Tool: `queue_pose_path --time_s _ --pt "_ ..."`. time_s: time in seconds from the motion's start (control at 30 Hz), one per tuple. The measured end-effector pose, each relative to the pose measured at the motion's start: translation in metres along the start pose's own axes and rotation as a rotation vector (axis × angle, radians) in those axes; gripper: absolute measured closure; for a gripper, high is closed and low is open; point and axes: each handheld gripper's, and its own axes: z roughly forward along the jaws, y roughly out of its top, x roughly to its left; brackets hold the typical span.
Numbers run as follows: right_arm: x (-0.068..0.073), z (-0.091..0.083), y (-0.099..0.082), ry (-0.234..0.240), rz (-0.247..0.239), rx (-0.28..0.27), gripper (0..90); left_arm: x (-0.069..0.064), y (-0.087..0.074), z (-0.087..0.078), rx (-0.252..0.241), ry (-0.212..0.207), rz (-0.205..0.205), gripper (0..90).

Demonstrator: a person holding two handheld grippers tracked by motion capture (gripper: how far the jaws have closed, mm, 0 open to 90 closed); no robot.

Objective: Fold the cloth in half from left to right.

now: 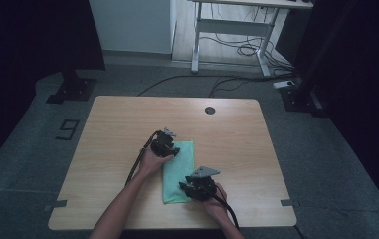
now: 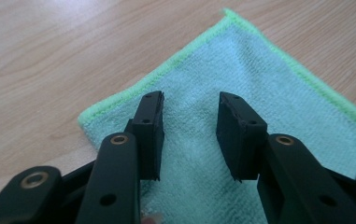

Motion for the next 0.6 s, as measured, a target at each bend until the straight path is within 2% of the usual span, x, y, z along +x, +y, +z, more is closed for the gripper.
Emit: queue_pose_path --time_s 0.07,0.27,0.47,0.53,0.6 --pt "0.001 0.002 -0.005 -0.003 -0.019 0.021 59.6 0.001 0.0 0.001 -0.002 -0.005 -0.001 61.5" --pt "0.012 -0.007 -0.017 -0.033 -0.078 0.019 60.3 -0.002 -0.002 0.001 -0.011 -0.021 0.002 61.3" --pt "0.013 -0.017 -0.024 -0.017 -0.063 0.026 60.6 -0.01 -0.003 0.001 -0.011 -0.033 0.028 61.2" --pt "0.012 -0.018 -0.022 -0.011 -0.05 0.027 59.3 -0.01 -0.003 0.001 -0.012 -0.035 0.02 61.3" --pt "0.014 -0.02 -0.017 0.009 -0.044 0.002 59.2 -0.008 -0.003 0.001 -0.014 -0.042 0.018 61.5"
